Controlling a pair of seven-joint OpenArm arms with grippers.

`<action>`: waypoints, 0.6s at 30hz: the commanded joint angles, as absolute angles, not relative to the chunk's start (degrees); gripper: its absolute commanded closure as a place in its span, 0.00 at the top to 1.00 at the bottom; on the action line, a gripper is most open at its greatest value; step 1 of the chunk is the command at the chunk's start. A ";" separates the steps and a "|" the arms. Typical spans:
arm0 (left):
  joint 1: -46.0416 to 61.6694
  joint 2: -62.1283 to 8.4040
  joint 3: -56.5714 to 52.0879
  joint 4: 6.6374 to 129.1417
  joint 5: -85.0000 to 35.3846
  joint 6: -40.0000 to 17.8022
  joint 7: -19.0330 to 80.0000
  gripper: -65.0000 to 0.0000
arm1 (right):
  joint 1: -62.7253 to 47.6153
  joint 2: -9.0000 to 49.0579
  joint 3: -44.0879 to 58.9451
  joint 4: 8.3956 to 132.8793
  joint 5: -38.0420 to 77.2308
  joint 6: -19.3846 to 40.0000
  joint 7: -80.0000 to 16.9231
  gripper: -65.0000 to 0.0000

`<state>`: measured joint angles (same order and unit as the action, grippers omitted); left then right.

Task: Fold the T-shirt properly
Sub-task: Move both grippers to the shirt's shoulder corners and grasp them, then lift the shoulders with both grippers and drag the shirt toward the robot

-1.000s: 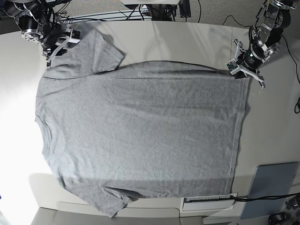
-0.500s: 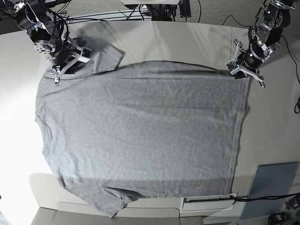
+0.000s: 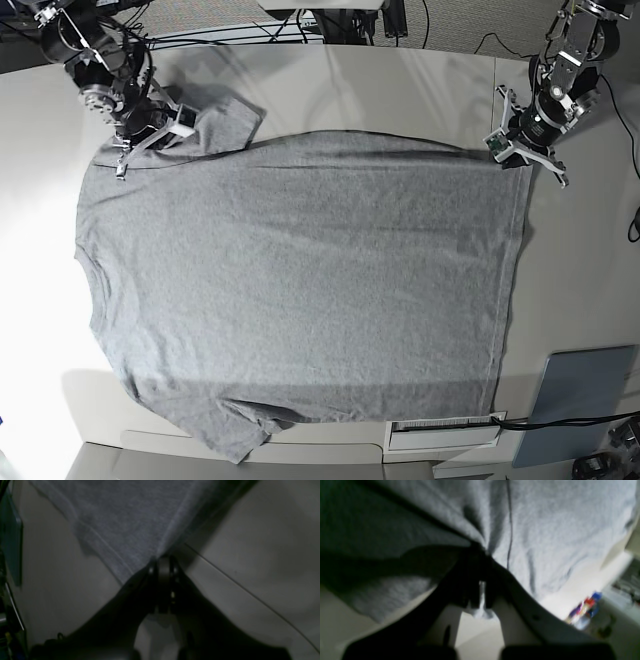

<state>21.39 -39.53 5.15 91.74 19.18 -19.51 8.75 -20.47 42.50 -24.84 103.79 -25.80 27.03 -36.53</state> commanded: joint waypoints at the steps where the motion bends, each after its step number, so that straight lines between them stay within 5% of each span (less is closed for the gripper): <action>1: 22.24 -40.21 5.23 91.50 19.20 -21.45 10.76 0.00 | -21.17 43.55 -24.69 104.31 -25.56 27.73 -39.79 0.00; 9: 28.45 -41.76 4.89 96.25 14.70 -18.37 13.78 0.00 | -30.87 49.12 -22.00 114.61 -25.52 24.45 -43.53 0.00; 18: 38.02 -42.09 4.58 103.35 11.27 -14.33 17.78 0.00 | -45.98 49.21 -12.05 122.04 -25.50 24.10 -45.08 0.00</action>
